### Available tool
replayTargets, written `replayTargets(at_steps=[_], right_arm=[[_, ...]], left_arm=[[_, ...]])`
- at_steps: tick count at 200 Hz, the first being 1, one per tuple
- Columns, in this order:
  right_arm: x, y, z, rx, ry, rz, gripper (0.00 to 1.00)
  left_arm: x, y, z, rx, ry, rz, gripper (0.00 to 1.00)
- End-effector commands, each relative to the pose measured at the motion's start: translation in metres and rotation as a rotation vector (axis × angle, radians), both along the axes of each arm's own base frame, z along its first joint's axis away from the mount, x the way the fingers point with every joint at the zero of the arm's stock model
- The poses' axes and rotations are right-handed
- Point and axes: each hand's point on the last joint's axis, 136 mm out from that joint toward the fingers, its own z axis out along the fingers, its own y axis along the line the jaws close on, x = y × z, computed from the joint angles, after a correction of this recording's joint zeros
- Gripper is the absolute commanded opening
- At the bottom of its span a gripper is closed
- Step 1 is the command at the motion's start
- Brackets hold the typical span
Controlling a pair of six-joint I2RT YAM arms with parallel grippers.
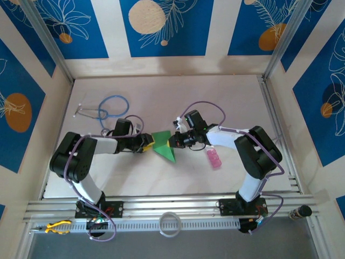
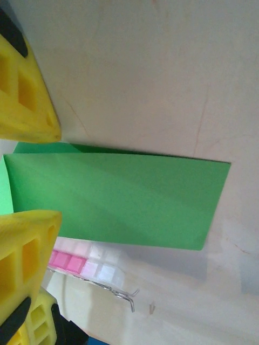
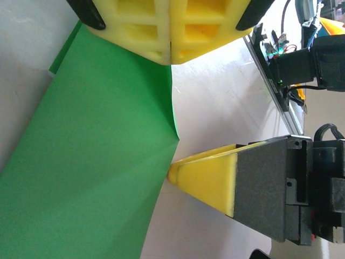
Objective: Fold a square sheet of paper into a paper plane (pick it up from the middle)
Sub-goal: Fourth fold the wing at the center of the table.
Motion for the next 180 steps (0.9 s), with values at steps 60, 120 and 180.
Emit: replayTargets(at_steps=[60, 120, 180], right_arm=[[-0.0039, -0.0017, 0.0134, 0.042, -0.003, -0.002, 0.00], [-0.0053, -0.0004, 0.0167, 0.065, -0.002, 0.007, 0.00], [-0.0053, -0.0012, 0.0158, 0.066, 0.001, 0.001, 0.00]], left_arm=[[0.0049, -0.0097, 0.0023, -0.013, -0.009, -0.018, 0.36], [0.0066, -0.0114, 0.0043, -0.022, -0.011, -0.016, 0.36], [0.0097, -0.0164, 0.0067, -0.040, -0.017, -0.020, 0.25]])
